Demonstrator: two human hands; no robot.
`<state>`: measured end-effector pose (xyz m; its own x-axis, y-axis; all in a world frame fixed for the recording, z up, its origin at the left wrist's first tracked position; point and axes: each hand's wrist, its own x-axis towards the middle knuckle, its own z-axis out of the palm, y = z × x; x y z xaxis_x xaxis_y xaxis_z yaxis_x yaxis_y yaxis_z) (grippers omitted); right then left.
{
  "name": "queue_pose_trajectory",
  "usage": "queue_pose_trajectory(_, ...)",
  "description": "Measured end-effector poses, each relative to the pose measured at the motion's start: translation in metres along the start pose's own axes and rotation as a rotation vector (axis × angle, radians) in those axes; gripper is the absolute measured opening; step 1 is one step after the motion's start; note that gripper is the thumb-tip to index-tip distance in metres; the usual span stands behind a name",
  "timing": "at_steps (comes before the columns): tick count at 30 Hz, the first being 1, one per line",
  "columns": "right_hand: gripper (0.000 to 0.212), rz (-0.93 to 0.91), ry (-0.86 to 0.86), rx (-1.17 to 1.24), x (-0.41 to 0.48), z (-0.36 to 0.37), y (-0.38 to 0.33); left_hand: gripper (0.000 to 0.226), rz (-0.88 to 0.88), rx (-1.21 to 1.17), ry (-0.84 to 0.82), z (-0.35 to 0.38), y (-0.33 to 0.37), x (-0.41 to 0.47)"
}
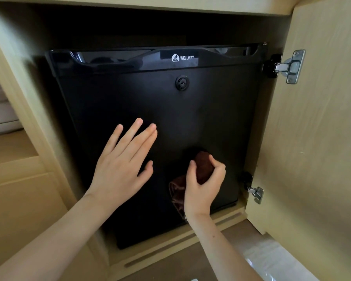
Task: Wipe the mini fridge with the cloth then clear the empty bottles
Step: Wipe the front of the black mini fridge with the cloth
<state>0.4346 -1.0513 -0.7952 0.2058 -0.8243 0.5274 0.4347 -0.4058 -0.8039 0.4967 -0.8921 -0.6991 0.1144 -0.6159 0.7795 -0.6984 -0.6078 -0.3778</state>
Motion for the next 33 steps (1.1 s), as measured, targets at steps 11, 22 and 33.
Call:
queue_pose_trajectory(11, 0.030, 0.342, 0.296, 0.077, 0.032, -0.031, 0.041, 0.062, -0.017, -0.016, 0.032, 0.007, 0.003, -0.002)
queue_pose_trajectory(22, 0.033, 0.633, 0.395, -0.036, 0.005, -0.062, 0.091, 0.061, -0.022, -0.007, 0.032, 0.004, 0.005, -0.001)
queue_pose_trajectory(33, 0.032, 0.494, 0.242, -0.025, -0.130, 0.033, 0.032, 0.061, 0.023, -0.014, -0.022, -0.006, 0.001, -0.007)
